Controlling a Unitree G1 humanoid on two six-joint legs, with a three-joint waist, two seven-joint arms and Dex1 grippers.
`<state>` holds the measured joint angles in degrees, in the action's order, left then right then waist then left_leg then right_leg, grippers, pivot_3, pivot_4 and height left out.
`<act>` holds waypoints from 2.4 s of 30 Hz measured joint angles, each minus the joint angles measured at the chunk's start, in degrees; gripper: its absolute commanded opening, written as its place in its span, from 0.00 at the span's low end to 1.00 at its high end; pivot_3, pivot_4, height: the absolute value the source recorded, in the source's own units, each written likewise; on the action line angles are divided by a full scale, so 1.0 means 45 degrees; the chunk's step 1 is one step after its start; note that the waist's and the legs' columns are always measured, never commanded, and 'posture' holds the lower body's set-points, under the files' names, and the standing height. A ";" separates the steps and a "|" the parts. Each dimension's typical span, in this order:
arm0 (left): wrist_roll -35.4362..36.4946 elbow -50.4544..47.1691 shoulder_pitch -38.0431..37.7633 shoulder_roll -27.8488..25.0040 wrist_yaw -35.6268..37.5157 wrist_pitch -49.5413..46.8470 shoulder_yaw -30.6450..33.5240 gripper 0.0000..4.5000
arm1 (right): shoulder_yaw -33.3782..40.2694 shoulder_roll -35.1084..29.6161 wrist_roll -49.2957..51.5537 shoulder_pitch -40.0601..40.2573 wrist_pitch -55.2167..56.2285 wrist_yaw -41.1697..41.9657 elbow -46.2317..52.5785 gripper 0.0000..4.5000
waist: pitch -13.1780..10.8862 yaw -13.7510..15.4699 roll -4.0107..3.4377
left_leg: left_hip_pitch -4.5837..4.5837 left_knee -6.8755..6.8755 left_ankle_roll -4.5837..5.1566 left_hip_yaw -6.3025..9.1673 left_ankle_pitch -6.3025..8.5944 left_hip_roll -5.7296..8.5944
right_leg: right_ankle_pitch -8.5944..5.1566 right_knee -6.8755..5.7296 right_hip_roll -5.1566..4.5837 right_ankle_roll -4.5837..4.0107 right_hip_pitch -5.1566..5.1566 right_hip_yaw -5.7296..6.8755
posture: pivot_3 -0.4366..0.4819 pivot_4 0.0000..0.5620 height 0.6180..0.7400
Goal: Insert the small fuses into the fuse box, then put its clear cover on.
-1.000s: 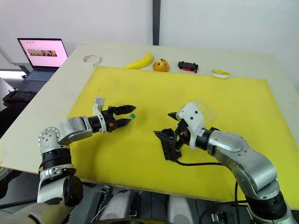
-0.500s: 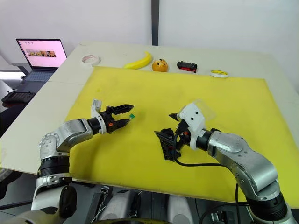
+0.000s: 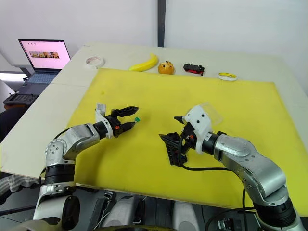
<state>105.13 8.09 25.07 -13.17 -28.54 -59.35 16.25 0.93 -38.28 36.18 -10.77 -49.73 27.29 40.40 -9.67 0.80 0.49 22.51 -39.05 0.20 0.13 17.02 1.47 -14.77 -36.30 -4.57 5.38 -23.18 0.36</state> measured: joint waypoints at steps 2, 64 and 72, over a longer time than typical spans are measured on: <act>-0.0159 0.0062 0.0002 -0.0039 0.0231 -0.0005 -0.0062 1.00 | 0.0000 0.0000 0.0008 0.0007 0.0000 -0.0015 0.0006 0.99 | 0.0000 0.0001 0.0000 | 0.0000 0.0000 0.0003 0.0001 0.0002 0.0000 | 0.0000 0.0001 0.0000 0.0000 0.0002 0.0001 | 0.48 0.27 1.00; -0.2104 0.1043 0.0391 0.0466 0.1543 -0.0412 -0.0146 0.29 | 0.0095 -0.0153 0.0107 0.0202 -0.0141 -0.0003 0.0111 1.00 | 0.0001 0.0298 0.0000 | 0.0005 0.0029 0.0096 0.0015 0.0058 0.0003 | -0.0004 0.0052 -0.0021 -0.0008 0.0009 0.0010 | 0.48 0.27 1.00; -0.2126 0.1133 0.0476 0.0503 0.1451 -0.0426 -0.0149 0.29 | 0.0095 -0.0154 0.0128 0.0202 -0.0141 -0.0005 0.0111 1.00 | 0.0000 0.0301 0.0000 | 0.0005 0.0033 0.0097 0.0016 0.0059 0.0003 | -0.0012 0.0056 -0.0025 -0.0021 0.0009 0.0009 | 0.48 0.27 1.00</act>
<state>95.57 13.19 27.21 -10.90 -22.01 -61.27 15.58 1.36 -38.97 36.75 -9.86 -50.36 27.27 40.90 -9.67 2.15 0.49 22.53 -38.91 0.64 0.20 17.29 1.49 -14.82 -36.05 -4.69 5.29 -23.14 0.40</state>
